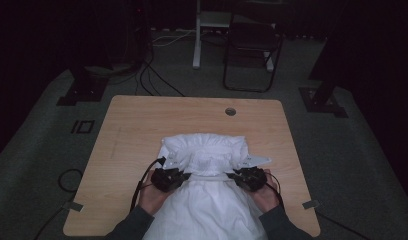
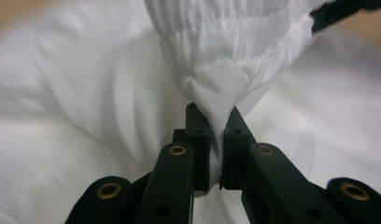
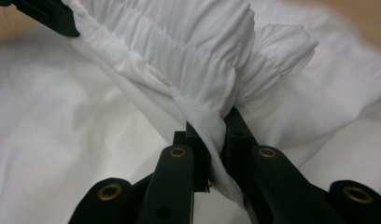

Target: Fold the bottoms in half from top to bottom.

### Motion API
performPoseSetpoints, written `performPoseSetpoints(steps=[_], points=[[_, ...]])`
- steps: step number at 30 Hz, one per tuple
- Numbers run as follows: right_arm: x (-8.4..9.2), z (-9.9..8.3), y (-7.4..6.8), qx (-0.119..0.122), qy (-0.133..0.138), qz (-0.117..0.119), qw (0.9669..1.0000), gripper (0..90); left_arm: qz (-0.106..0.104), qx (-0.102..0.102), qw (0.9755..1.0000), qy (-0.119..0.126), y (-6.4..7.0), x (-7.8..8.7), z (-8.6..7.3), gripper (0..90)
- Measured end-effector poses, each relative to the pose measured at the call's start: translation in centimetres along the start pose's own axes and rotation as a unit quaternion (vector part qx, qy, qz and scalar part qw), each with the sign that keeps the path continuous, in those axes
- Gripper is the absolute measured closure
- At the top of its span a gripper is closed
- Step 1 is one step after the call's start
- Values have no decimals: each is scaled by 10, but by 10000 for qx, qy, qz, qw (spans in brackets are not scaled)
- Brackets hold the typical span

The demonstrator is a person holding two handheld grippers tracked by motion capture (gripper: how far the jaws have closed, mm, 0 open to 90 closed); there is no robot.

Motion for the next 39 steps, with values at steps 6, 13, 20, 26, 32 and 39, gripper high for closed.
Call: performPoseSetpoints(steps=[6,13,20,26,32,39], points=[[-29,-22,-7,-130,-427,223,9988,836,81,-20,9992,-391,-10,-34,-18,845],[-41,-22,-8,-258,-603,315,9973,832,332,-174,9981,-486,-27,-39,-4,840],[-55,-10,11,-337,-572,88,9978,832,569,-232,9966,-556,-52,-53,25,837],[-68,10,45,-370,-493,-217,9979,832,565,-202,9976,-355,-74,-65,47,836],[-82,33,78,-450,-513,-387,9969,832,846,-147,9956,-374,-94,-76,69,836],[-96,55,103,-676,-544,-532,9948,832,1007,162,9943,-319,-113,-84,85,836]])
Point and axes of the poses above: each handheld gripper's, and its own axes: x roughly backward along the jaws, z roughly out of its top, y roughly to its right, the point moved 7 cm from there along -x, roughly forward along the jaws, and after that the axes turned 13 degrees about -y, right-handed, at the moved point
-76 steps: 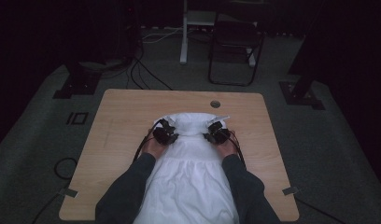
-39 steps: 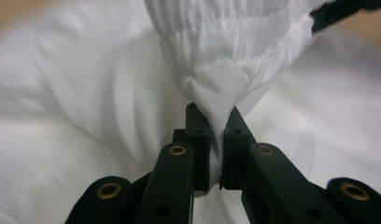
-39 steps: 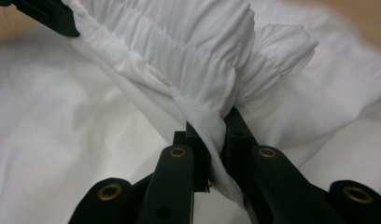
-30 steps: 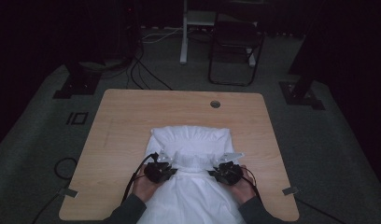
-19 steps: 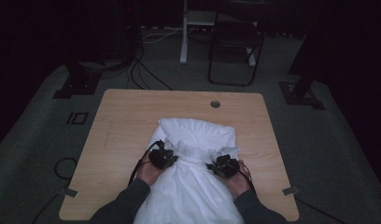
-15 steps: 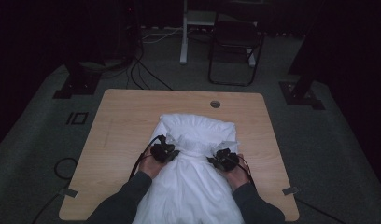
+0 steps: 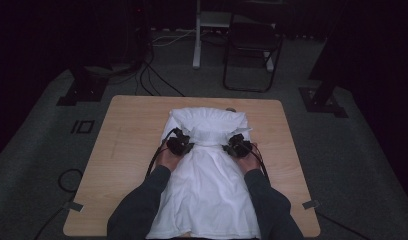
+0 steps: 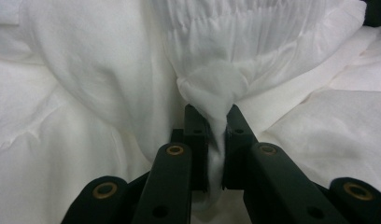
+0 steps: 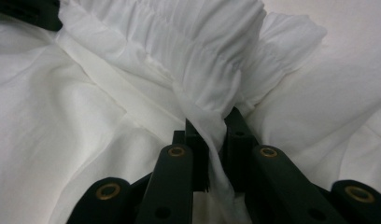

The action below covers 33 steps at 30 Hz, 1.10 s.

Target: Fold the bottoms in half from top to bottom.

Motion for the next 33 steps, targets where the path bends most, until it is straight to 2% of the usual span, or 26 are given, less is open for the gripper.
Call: performPoseSetpoints(steps=[5,8,10,13,16,19,22,23,24,25,27,28,29,30,31,32,33], points=[[-4,6,5,-187,41,76,9998,832,24,137,9999,5,-3,-2,3,836],[-4,5,4,-219,114,41,9997,832,17,225,9997,29,-2,-2,2,838],[-4,4,4,-289,159,57,9994,832,-49,285,9996,28,-2,-1,2,842],[-3,4,4,-319,159,111,9993,831,-162,370,9992,33,-2,1,2,850],[4,5,2,-200,191,56,9996,834,-191,369,9991,105,0,11,3,859],[20,9,0,-99,418,25,9991,834,-279,373,9982,385,2,34,7,862],[48,14,-4,34,770,29,9970,834,-432,367,9953,785,9,66,11,863],[48,14,-4,34,770,29,9970,834,-432,367,9953,785,9,66,11,863],[60,15,-6,80,902,27,9959,834,-522,317,9926,1051,15,88,13,863],[95,17,-15,223,1279,23,9915,834,-589,238,9901,1248,22,107,11,863],[112,14,-22,321,1445,50,9890,834,-659,80,9867,1487,34,131,6,863],[112,14,-22,321,1445,50,9890,834,-659,80,9867,1487,34,131,6,862],[131,6,-32,553,1522,17,9868,834,-687,-63,9857,1535,44,142,-2,862],[131,6,-32,553,1522,17,9868,834,-687,-63,9857,1535,44,142,-2,862],[137,-5,-41,649,1473,83,9869,834,-752,-157,9862,1469,54,146,-14,861],[137,-5,-41,649,1473,83,9869,834,-752,-157,9862,1469,54,146,-14,861],[135,-20,-50,692,1366,166,9881,834,-785,-225,9881,1303,62,139,-30,860]])
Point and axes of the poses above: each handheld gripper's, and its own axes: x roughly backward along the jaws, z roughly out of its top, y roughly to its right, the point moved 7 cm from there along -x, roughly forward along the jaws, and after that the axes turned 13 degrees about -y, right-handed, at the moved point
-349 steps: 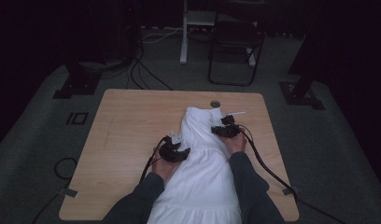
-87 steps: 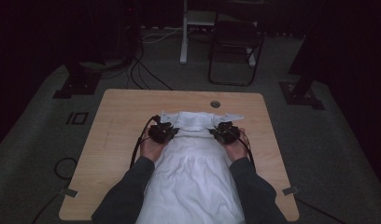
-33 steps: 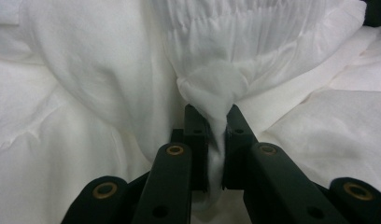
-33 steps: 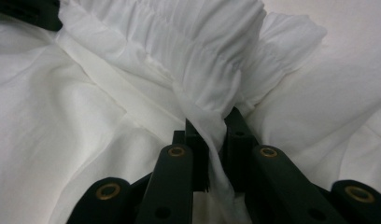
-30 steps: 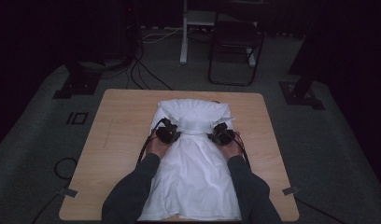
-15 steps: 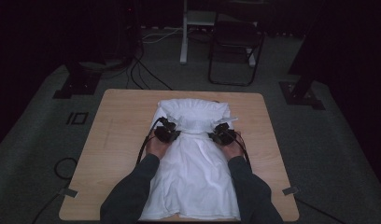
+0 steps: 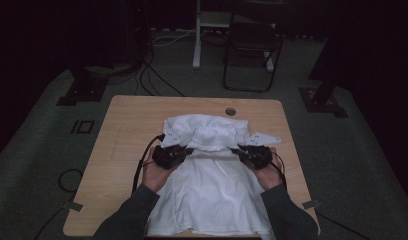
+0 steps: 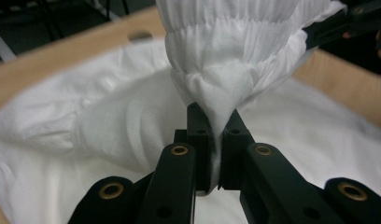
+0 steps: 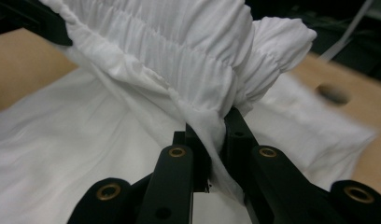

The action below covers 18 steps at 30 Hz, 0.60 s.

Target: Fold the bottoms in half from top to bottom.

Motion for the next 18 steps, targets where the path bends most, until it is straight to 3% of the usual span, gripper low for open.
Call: performPoseSetpoints(steps=[1,2,3,4,5,6,7,8,9,10,13,14,17,18], points=[[0,0,0,0,0,0,10000,834,0,0,10000,0,0,0,0,860],[-5,-17,-11,32,-189,116,9997,833,-152,107,9997,-154,5,-8,-16,859],[-5,-17,-11,32,-189,116,9997,833,-152,107,9997,-154,5,-8,-16,858],[-15,-35,-20,62,-443,215,9988,833,-189,149,9989,-403,6,-20,-36,858],[-15,-35,-20,62,-443,215,9988,833,-189,149,9989,-403,6,-20,-36,857],[-29,-54,-27,47,-717,308,9969,832,-345,318,9968,-641,8,-35,-55,857],[-29,-54,-27,47,-717,308,9969,832,-345,318,9968,-641,8,-35,-55,856],[-39,-67,-30,-36,-881,421,9952,832,-387,394,9947,-868,10,-47,-70,855],[-39,-67,-30,-36,-881,421,9952,832,-387,394,9947,-868,10,-47,-70,853],[-51,-80,-32,-122,-1094,486,9927,830,-343,343,9932,-1057,11,-57,-81,849],[-60,-90,-34,-190,-1226,560,9907,823,-237,282,9926,-1158,10,-65,-87,838],[-62,-93,-34,-232,-1215,580,9906,813,-352,439,9925,-1090,9,-66,-88,832],[-61,-93,-33,-265,-1247,606,9900,764,-433,477,9912,-1158,10,-65,-87,722],[-59,-92,-34,-323,-1290,707,9886,626,-460,497,9911,-1143,11,-60,-84,654]])
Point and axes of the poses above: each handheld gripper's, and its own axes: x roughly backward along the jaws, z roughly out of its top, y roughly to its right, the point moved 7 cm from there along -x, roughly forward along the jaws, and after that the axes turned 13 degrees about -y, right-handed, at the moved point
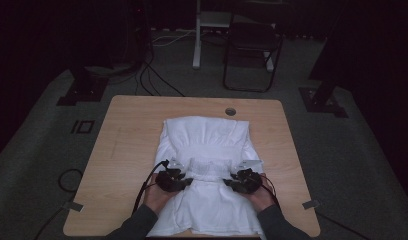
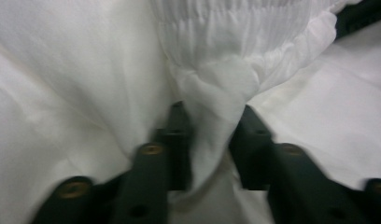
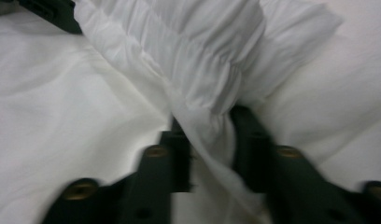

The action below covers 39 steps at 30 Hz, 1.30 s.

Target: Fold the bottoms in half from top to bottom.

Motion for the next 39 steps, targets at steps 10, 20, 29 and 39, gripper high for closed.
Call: performPoseSetpoints(steps=[10,20,29,39], points=[[45,9,-4,64,681,193,9975,441,71,243,9977,622,-18,44,18,663],[12,24,44,-754,226,-555,9953,894,231,418,9988,105,-38,-2,39,897],[-2,25,41,-578,312,-102,9978,823,242,173,9995,84,-27,-14,35,846],[35,4,3,408,966,658,9923,773,-231,-320,9985,389,10,4,11,781]])
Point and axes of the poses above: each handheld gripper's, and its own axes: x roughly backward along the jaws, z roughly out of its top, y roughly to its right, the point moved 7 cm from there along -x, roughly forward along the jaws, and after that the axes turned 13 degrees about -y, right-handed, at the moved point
